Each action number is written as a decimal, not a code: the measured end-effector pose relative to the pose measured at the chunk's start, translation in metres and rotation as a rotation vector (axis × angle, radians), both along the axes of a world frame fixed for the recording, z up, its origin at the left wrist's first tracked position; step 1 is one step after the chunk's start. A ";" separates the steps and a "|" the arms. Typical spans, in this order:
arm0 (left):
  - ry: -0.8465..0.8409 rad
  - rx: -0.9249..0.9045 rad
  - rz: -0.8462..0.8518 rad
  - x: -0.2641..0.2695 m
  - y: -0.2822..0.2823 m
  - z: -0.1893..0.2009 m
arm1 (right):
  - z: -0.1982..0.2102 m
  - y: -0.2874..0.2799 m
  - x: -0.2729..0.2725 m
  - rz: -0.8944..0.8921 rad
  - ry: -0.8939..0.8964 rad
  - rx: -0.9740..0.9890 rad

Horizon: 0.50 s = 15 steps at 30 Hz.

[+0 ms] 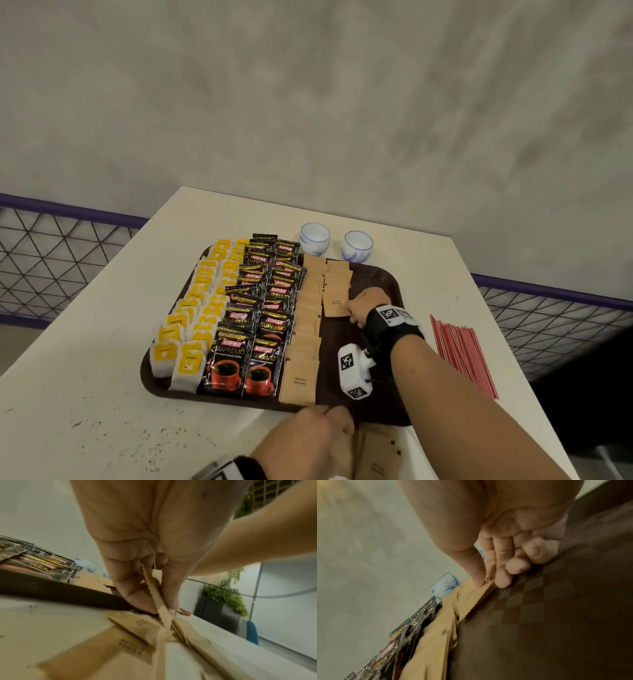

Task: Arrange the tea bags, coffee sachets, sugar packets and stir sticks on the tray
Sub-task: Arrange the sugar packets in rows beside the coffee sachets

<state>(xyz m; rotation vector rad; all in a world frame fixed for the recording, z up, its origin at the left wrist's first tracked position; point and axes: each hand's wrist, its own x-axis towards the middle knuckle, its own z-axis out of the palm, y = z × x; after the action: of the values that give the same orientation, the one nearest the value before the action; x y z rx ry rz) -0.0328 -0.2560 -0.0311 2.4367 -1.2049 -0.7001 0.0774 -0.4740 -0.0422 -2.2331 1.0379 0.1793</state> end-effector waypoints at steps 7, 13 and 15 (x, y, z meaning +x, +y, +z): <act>0.284 -0.575 0.303 0.026 0.033 0.037 | 0.054 0.026 -0.053 0.150 -0.229 0.097; 0.563 -0.836 0.514 0.034 0.027 0.067 | 0.086 0.071 -0.154 0.383 -0.391 0.709; 0.564 -0.831 0.473 0.028 0.022 0.067 | 0.084 0.079 -0.175 0.314 -0.462 0.759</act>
<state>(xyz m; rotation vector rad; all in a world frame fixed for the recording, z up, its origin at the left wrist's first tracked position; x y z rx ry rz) -0.0049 -0.2341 0.0354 1.5707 -0.5004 -0.5320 -0.0972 -0.3953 0.0423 -1.6031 0.2822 0.1482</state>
